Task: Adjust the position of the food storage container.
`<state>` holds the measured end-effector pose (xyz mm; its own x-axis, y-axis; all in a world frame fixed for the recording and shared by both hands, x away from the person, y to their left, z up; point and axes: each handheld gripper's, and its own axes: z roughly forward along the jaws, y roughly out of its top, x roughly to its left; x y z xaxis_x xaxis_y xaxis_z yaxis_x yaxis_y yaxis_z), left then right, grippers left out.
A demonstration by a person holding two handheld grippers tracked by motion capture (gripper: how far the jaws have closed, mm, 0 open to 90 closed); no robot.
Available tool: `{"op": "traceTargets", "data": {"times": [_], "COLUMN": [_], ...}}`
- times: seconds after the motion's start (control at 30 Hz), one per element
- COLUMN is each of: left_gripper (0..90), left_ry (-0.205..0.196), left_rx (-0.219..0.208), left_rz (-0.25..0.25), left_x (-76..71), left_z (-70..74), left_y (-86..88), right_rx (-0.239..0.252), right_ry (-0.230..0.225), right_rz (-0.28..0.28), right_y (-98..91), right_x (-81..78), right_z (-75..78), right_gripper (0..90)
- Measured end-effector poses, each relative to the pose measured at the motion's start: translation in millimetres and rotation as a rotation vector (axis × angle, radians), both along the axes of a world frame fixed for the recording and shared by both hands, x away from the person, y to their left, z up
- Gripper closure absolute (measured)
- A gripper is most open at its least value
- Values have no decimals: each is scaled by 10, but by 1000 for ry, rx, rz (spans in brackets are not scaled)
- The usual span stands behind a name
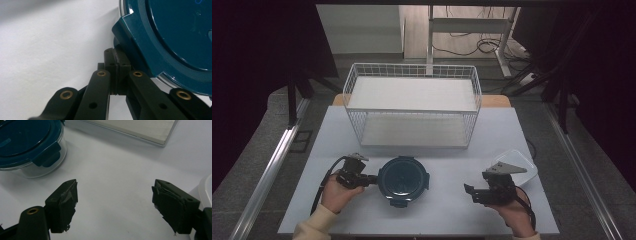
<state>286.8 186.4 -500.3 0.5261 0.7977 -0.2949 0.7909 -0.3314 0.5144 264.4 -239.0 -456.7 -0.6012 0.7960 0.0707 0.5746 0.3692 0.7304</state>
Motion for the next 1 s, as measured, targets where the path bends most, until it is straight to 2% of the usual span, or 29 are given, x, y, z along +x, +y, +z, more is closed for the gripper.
{"op": "traceTargets", "data": {"times": [0.37,0.57,0.67,0.7,0.73,0.9,0.97,1.0], "left_gripper": [900,900,900,900,900,896,820,781], "left_ry": [-3,-8,-3,-1,-1,-75,-121,-121], "left_rx": [-12,-8,-24,-51,-51,-100,-118,-118], "left_rz": [-26,-35,-38,-39,-39,30,48,48], "left_x": [10,9,18,29,29,1,-30,-30], "left_z": [11,9,-11,-19,-19,157,279,279], "left_y": [-191,-219,-199,-158,-158,19,53,53], "right_rx": [0,1,3,4,4,14,23,23], "right_ry": [2,1,0,0,0,-16,-20,-20], "right_rz": [1,0,-4,-4,-4,-10,-13,-13], "right_y": [9,5,0,-2,-2,-8,-3,-3], "right_x": [-1,-3,-3,-4,-4,-19,-13,-13], "right_z": [-4,1,7,11,11,52,71,71], "right_gripper": [200,200,200,200,200,200,200,200]}}
